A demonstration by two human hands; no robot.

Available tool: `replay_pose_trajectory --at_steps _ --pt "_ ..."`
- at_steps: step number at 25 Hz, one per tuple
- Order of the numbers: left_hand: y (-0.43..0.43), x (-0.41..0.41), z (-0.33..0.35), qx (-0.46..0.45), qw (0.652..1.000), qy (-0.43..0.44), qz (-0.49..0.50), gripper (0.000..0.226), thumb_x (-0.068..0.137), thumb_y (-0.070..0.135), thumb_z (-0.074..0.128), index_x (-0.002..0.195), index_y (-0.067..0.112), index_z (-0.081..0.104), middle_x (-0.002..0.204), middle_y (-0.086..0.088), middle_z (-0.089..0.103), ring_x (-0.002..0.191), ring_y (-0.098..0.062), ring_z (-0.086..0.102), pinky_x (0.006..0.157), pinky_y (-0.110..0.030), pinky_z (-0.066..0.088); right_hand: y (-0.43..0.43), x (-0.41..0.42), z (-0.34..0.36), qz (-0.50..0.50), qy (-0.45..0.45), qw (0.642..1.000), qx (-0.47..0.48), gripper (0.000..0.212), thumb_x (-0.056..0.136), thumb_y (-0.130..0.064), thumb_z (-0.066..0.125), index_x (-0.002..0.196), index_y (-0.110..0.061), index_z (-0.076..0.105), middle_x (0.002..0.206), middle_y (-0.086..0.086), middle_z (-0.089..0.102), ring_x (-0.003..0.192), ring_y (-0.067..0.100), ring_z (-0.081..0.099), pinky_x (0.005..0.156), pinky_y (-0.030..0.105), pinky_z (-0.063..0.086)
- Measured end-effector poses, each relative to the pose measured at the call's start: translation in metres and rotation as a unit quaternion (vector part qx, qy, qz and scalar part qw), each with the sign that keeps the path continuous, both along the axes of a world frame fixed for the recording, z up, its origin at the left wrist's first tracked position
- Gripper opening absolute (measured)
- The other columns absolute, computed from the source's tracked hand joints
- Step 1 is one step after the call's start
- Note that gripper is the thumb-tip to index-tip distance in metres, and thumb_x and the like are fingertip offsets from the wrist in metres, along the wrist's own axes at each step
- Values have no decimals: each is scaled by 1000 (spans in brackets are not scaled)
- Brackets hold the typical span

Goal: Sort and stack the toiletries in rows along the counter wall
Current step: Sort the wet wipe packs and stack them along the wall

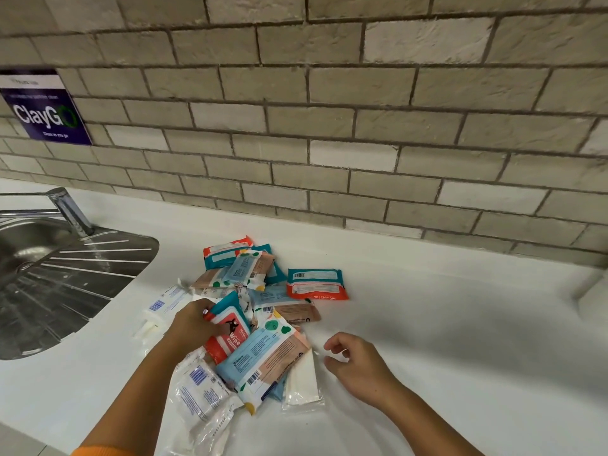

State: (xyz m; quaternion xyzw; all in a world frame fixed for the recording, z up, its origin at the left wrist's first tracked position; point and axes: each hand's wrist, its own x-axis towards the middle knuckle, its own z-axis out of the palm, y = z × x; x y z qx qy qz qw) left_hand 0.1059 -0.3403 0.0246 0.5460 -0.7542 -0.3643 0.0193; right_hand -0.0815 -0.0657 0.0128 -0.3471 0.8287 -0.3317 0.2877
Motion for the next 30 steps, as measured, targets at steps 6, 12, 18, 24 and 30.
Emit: replay_pose_trajectory --at_steps 6,12,18,24,30 --pt "-1 -7 28 -59 995 73 -27 16 91 17 71 100 23 60 101 -4 74 77 -19 75 61 -38 64 -9 8 12 34 -19 999 -11 13 95 -29 67 107 -33 69 109 -17 65 99 3 58 82 13 46" --pt "12 -32 76 -84 976 189 -70 15 87 13 76 97 20 66 93 -1 76 75 -21 77 62 -39 63 -18 6 37 27 -57 996 -61 13 91 -38 74 100 -40 64 107 -17 65 101 2 59 83 13 49" --pt "49 -80 109 95 921 307 -218 18 84 5 76 98 7 66 87 -16 78 77 -28 75 67 -36 61 -28 -3 50 27 -244 956 -162 56 81 -30 86 130 -32 60 122 -14 73 115 7 68 96 33 59" --pt "22 -130 84 115 934 237 -240 21 93 32 69 102 13 70 90 -8 78 83 -24 76 69 -29 60 -23 -22 33 -75 -321 925 -188 41 81 -18 83 120 -14 69 107 4 80 98 23 77 77 31 62" --pt "-128 -136 -11 -223 965 -89 -106 35 94 20 61 128 13 55 120 -15 63 107 -31 62 88 -41 55 -12 -40 21 -153 -369 894 -205 48 75 -22 85 120 -13 69 108 11 79 99 30 77 88 46 61"
